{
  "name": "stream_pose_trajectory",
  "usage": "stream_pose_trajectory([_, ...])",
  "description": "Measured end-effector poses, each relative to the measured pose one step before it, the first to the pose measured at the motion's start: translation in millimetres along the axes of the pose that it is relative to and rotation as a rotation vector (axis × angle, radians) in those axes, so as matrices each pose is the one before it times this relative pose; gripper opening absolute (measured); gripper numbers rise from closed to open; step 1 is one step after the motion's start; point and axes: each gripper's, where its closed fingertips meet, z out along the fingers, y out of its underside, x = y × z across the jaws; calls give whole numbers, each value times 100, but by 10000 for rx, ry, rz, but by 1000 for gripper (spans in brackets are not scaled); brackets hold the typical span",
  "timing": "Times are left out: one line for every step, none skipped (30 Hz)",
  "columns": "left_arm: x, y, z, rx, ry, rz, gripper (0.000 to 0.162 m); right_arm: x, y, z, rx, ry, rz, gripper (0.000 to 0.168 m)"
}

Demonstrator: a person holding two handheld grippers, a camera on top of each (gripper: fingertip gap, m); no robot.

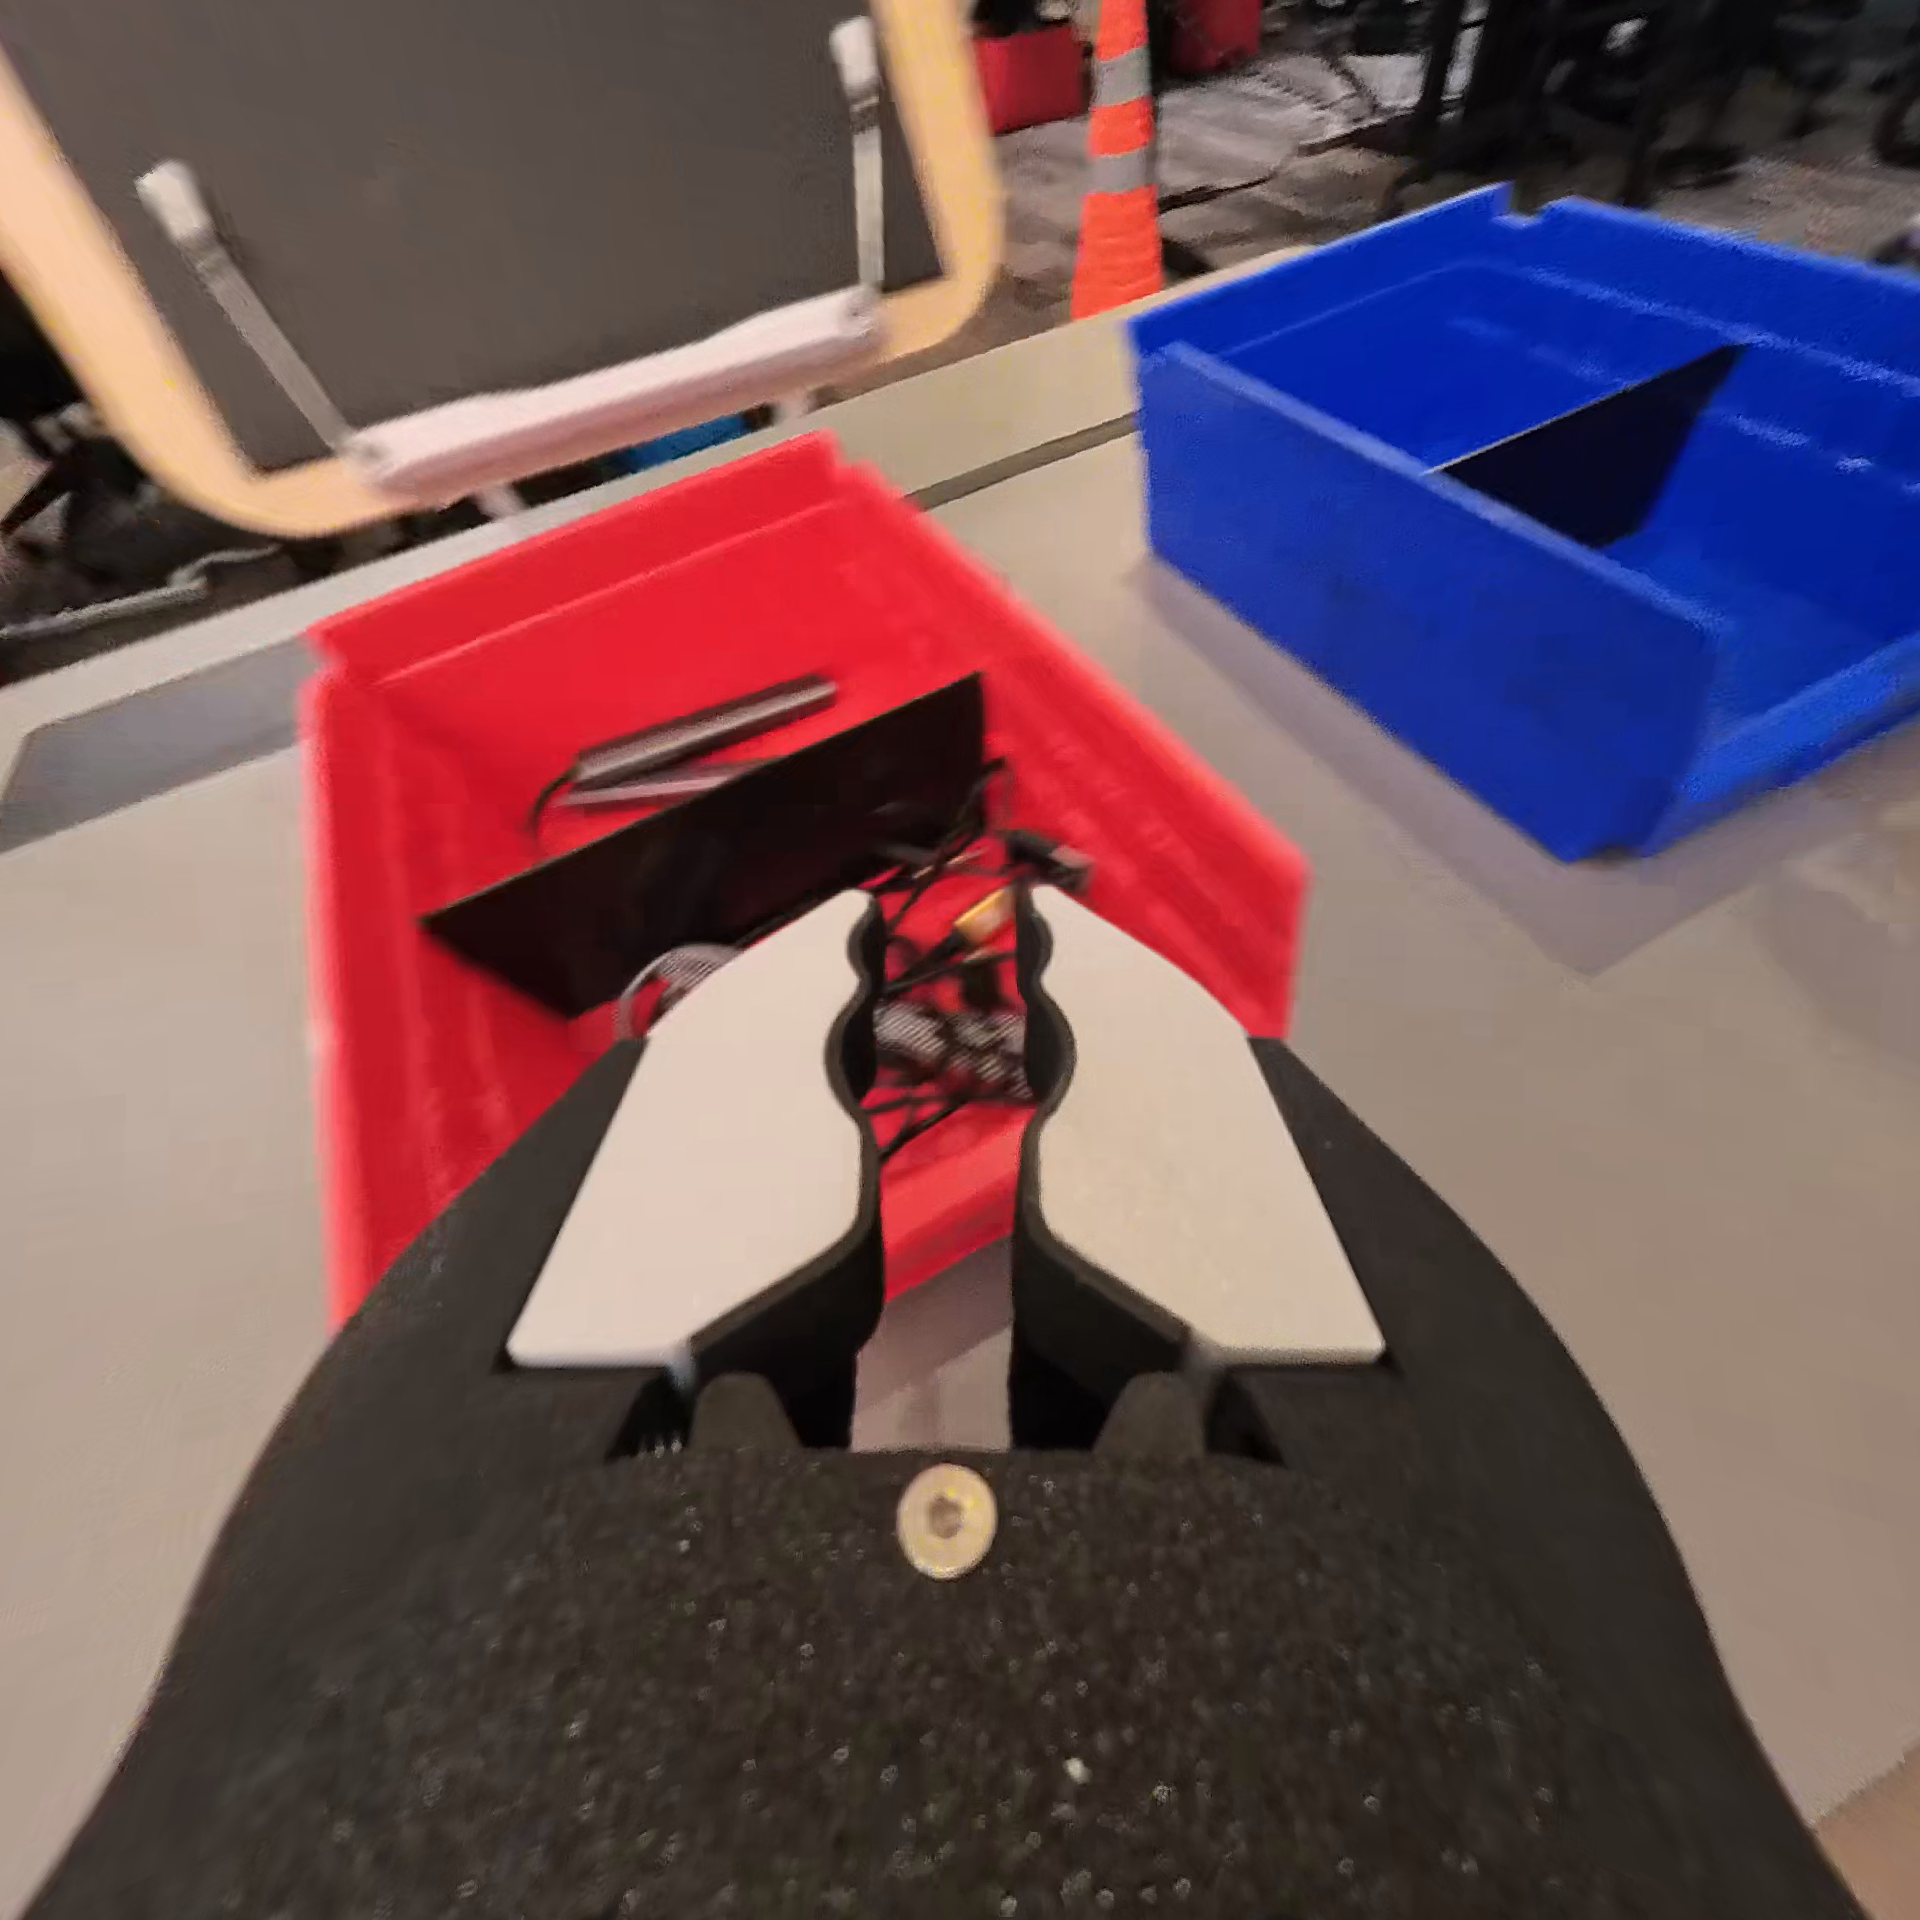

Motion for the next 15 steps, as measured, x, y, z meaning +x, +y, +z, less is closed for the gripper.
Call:
stream_pose_trajectory([-1910, 915, -642, -56, -366, -174, 23, -3626, -1127, -510, 275, -858, -329, 28])
stream_pose_trajectory([-2007, 900, -570, -46, -441, -149, 23, -4011, -990, -231, 267, -1023, -112, 28])
stream_pose_trajectory([-2060, 800, -486, 24, -490, -165, 24, -4326, -822, 102, 266, -1195, 24, 30])
stream_pose_trajectory([-2015, 623, -377, 127, -501, -206, 24, -4250, -574, 485, 266, -1209, 78, 34])
stream_pose_trajectory([-1935, 518, -247, 191, -494, -256, 24, -3352, -250, 829, 252, -800, 96, 39])
stream_pose_trajectory([-1506, 543, -28, 126, -304, -260, 24, -2272, 71, 882, 196, -304, 182, 44])
stream_pose_trajectory([-824, 670, 237, -54, 23, -264, 25, -1543, 249, 692, 213, -48, 186, 44])
stream_pose_trajectory([-44, 542, 367, -89, 387, -333, 29, -1091, 426, 517, 192, 56, 130, 44])
stream_pose_trajectory([403, 330, 362, -105, 508, -326, 32, -518, 714, 436, 0, 261, 94, 44])
stream_pose_trajectory([443, 538, 514, -332, 345, -114, 34, 107, 835, 432, -174, 507, 23, 44])
stream_pose_trajectory([419, 555, 646, -358, 202, 84, 36, 251, 787, 484, -249, 448, 38, 43])
stream_pose_trajectory([344, 432, 649, -246, 89, 171, 37, 46, 588, 532, -196, 188, 212, 43])
stream_pose_trajectory([259, 326, 623, -157, 41, 159, 35, 51, 438, 504, -144, 86, 415, 40])
stream_pose_trajectory([78, 236, 557, -103, -27, 61, 26, -190, 188, 279, -41, -180, 488, 34])
stream_pose_trajectory([-208, 40, 379, 4, -132, -35, 16, -141, -158, 79, 133, -162, 569, 19])
